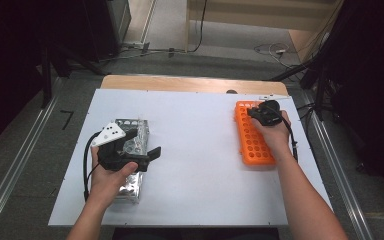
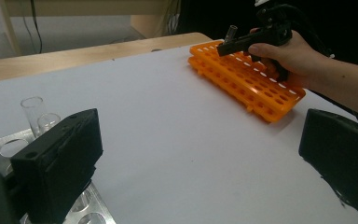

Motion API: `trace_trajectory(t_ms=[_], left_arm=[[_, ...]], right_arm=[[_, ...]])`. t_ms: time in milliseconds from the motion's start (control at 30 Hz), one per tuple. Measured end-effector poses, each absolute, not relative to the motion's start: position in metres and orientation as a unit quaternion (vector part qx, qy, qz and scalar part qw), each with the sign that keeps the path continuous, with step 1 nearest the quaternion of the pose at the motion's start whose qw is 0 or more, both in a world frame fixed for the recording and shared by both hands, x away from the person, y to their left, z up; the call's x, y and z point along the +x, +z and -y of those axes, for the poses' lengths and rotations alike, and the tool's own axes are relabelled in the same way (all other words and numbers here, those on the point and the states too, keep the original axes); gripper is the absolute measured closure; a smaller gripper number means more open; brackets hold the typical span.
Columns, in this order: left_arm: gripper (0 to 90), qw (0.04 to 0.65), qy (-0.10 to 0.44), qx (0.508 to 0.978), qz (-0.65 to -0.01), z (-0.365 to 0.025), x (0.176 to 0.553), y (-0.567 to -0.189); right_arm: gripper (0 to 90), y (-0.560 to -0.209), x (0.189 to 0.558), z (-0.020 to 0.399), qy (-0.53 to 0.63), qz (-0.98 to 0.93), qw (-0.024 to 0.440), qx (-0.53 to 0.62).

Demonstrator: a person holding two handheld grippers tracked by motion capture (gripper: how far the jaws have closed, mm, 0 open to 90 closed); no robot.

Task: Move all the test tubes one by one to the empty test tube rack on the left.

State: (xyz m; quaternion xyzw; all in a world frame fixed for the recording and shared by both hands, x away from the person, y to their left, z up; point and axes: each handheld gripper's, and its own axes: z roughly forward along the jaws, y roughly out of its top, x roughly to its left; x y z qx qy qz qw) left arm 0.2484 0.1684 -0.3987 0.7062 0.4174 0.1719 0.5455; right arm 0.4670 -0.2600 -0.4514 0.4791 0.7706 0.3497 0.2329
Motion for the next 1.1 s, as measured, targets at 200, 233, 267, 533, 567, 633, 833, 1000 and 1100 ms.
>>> trace_trajectory(t_ms=[200, 233, 267, 533, 567, 633, 833, 1000, 1100], left_arm=[[0.0, 0.546, 0.171, 0.706, -0.417, -0.168, 0.248, -0.399], [0.0, 0.546, 0.171, 0.706, -0.417, -0.168, 0.248, -0.399], [0.0, 0.546, 0.171, 0.706, -0.417, -0.168, 0.248, -0.399], [0.0, 0.546, 0.17, 0.708, -0.414, -0.165, 0.249, -0.399], [0.0, 0.546, 0.17, 0.709, -0.414, -0.165, 0.249, -0.399], [0.0, 0.547, 0.169, 0.708, -0.413, -0.164, 0.249, -0.399], [0.0, 0.546, 0.167, 0.711, -0.41, -0.16, 0.249, -0.399], [0.0, 0.545, 0.166, 0.714, -0.406, -0.157, 0.249, -0.399], [0.0, 0.545, 0.164, 0.716, -0.404, -0.156, 0.249, -0.399]], right_arm=[[73.9, -0.448, 0.466, 0.264, 0.366, -0.765, 0.231, 0.478], [73.9, -0.446, 0.465, 0.264, 0.368, -0.764, 0.232, 0.477], [73.9, -0.445, 0.464, 0.264, 0.371, -0.762, 0.233, 0.477], [73.9, -0.428, 0.454, 0.271, 0.4, -0.748, 0.241, 0.471], [73.8, -0.425, 0.452, 0.271, 0.402, -0.748, 0.241, 0.47], [73.8, -0.421, 0.448, 0.271, 0.405, -0.749, 0.239, 0.467], [73.8, -0.412, 0.43, 0.264, 0.417, -0.761, 0.23, 0.441], [73.8, -0.408, 0.414, 0.256, 0.425, -0.769, 0.223, 0.422], [73.8, -0.406, 0.404, 0.253, 0.432, -0.772, 0.217, 0.412]])
